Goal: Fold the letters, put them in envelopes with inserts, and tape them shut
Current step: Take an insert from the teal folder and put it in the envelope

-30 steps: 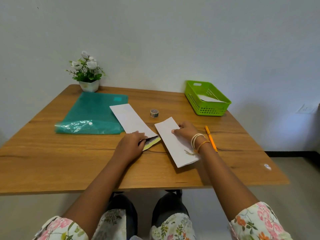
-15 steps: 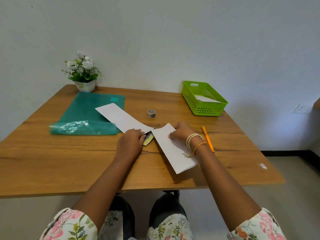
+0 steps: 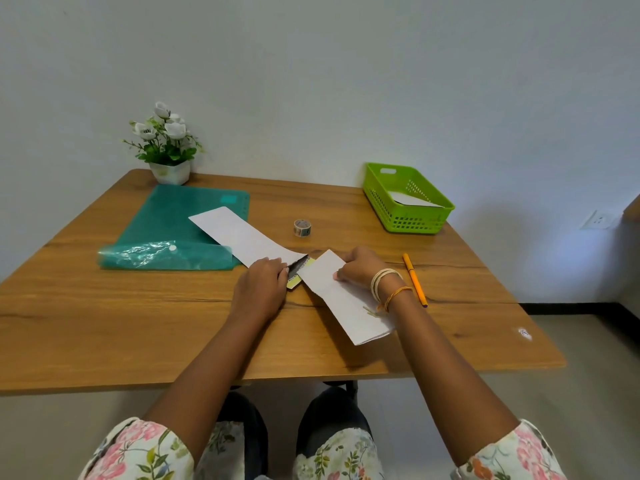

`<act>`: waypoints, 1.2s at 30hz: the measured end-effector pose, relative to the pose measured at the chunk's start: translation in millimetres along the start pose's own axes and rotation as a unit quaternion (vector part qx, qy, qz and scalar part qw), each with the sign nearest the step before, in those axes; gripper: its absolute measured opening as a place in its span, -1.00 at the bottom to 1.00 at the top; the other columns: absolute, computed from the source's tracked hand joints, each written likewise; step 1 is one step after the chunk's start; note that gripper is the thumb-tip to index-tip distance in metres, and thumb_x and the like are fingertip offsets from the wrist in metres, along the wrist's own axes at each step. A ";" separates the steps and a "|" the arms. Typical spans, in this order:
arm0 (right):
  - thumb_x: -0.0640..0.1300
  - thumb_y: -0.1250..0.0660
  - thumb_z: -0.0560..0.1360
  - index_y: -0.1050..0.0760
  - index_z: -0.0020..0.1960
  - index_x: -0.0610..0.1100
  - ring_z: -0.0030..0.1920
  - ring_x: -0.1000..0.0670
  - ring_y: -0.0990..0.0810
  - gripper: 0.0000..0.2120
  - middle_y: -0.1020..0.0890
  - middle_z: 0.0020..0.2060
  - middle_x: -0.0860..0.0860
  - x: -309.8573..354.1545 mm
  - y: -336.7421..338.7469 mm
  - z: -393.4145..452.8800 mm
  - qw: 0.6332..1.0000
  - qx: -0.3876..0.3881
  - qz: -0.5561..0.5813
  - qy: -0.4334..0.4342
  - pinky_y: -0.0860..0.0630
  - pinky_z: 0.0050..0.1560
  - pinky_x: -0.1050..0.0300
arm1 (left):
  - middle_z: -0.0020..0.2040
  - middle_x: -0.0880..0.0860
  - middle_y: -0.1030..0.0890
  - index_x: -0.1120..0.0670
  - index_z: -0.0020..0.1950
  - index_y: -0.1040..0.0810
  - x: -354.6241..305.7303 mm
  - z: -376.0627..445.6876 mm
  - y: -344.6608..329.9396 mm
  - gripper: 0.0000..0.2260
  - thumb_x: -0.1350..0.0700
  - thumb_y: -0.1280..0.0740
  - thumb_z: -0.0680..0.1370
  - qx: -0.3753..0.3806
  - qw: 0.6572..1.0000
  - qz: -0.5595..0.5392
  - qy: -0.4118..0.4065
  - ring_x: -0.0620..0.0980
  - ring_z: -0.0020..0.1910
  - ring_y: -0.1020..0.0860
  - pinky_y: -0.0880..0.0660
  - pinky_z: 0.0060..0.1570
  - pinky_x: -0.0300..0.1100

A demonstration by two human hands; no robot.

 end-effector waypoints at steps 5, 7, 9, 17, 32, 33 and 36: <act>-0.13 -0.43 0.44 -0.60 0.07 -0.28 -0.17 -0.03 -0.52 -0.72 -0.64 -0.06 -0.15 5.3 -2.6 -2.0 0.999 0.031 -0.030 0.011 -0.37 -0.30 0.19 | 0.15 0.08 -0.63 0.08 0.20 -0.61 1.9 0.4 -2.7 -0.70 0.02 -0.15 0.64 0.007 1.000 -0.012 -0.006 0.02 0.15 -0.53 -0.49 0.04 -0.07; -0.11 -0.41 0.46 -0.59 -0.05 -0.24 -0.23 0.00 -0.46 -0.81 -0.56 -0.18 -0.10 11.5 -10.2 -5.5 0.996 0.062 -0.052 0.024 -0.31 -0.36 0.20 | 0.17 0.07 -0.63 0.08 0.22 -0.61 2.2 0.4 -2.5 -0.70 0.03 -0.16 0.63 0.005 1.000 -0.016 -0.010 0.01 0.17 -0.52 -0.48 0.07 -0.08; -0.14 -0.36 0.50 -0.52 -0.16 -0.20 -0.27 0.01 -0.42 -0.86 -0.49 -0.27 -0.08 14.6 -18.2 -2.3 0.995 0.072 -0.065 0.027 -0.28 -0.38 0.20 | 0.16 0.06 -0.63 0.08 0.23 -0.60 2.3 -0.2 -2.1 -0.71 0.03 -0.18 0.63 0.003 1.000 -0.024 -0.014 0.00 0.16 -0.53 -0.49 0.07 -0.08; -0.14 -0.52 0.35 -0.58 -0.15 -0.18 0.02 -0.07 -0.59 -0.83 -0.64 -0.05 -0.06 9.4 -27.2 16.5 0.996 -0.071 0.062 0.002 -0.47 -0.09 0.16 | 0.19 0.00 -0.63 0.04 0.22 -0.62 2.4 -2.0 -1.9 -0.73 0.03 -0.23 0.60 0.019 0.996 -0.058 -0.063 -0.01 0.19 -0.53 -0.48 0.14 -0.03; -0.23 -0.45 0.43 -0.48 -0.10 -0.14 -0.12 -0.07 -0.57 -0.86 -0.56 -0.20 -0.06 -13.2 8.4 -4.4 0.990 0.082 0.107 -0.035 -0.55 -0.28 0.12 | 0.23 0.00 -0.61 0.01 0.23 -0.61 7.9 -2.2 -0.8 -0.73 0.00 -0.29 0.58 -0.014 0.999 -0.043 -0.017 0.00 0.29 -0.49 -0.46 0.22 -0.02; -0.26 -0.45 0.43 -0.49 -0.13 -0.14 -0.13 -0.06 -0.58 -0.86 -0.56 -0.22 -0.05 -9.4 7.0 -4.5 0.987 0.061 0.143 -0.038 -0.56 -0.30 0.13 | 0.23 0.00 -0.61 0.00 0.24 -0.61 6.9 -3.2 -0.4 -0.72 -0.02 -0.29 0.58 -0.004 0.999 -0.046 -0.023 -0.02 0.29 -0.49 -0.46 0.22 -0.02; -0.29 -0.50 0.37 -0.53 -0.23 -0.17 -0.15 -0.05 -0.59 -0.85 -0.60 -0.20 -0.09 -0.7 -8.6 2.7 0.983 0.010 0.175 -0.055 -0.61 -0.22 0.08 | 0.23 0.00 -0.60 0.00 0.24 -0.60 -1.1 -8.9 4.3 -0.73 0.01 -0.33 0.56 0.012 0.996 -0.077 -0.051 -0.03 0.28 -0.50 -0.46 0.22 -0.02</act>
Point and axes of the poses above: each hand's wrist, its own z-axis towards the middle knuckle, its own y-axis out of the back of the hand, x = y × z, the point moved 4 cm from there along z, towards the middle knuckle
